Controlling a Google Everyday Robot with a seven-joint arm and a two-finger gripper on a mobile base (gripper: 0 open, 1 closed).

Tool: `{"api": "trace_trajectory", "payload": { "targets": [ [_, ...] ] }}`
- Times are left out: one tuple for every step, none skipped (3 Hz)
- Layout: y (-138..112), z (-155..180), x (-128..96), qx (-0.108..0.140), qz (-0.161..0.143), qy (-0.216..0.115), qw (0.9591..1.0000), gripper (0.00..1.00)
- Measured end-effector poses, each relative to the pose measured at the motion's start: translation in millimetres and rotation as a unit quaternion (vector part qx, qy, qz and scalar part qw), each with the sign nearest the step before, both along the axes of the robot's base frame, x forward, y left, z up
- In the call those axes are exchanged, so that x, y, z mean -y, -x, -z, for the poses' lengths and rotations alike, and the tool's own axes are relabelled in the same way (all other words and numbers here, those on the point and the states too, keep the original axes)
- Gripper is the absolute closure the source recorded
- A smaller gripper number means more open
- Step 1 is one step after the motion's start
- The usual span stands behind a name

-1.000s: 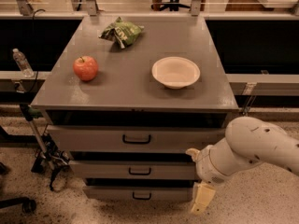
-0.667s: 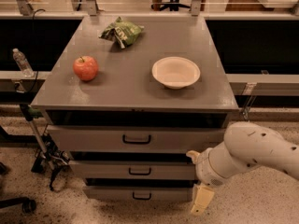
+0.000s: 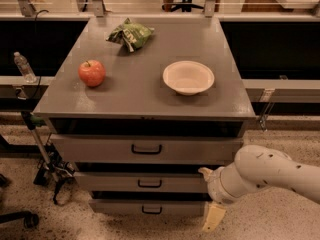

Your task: Open middle drawer

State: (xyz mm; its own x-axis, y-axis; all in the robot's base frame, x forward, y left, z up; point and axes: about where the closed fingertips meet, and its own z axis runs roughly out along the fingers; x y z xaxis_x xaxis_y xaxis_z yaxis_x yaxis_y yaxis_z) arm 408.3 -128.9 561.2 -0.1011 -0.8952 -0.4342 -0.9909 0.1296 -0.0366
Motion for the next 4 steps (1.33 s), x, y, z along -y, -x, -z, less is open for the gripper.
{"api": "trace_trajectory", "payload": {
  "targets": [
    [-5.6, 21.2, -0.6, 0.005, -0.001, 0.014, 0.9999, 0.00],
    [-14.0, 41.8, 0.2, 0.004, -0.002, 0.016, 0.9999, 0.00],
    [-20.2, 63.1, 2.5, 0.006, -0.003, 0.014, 0.9999, 0.00],
    [-25.4, 78.7, 4.1, 0.013, -0.001, 0.011, 0.9999, 0.00]
  ]
}}
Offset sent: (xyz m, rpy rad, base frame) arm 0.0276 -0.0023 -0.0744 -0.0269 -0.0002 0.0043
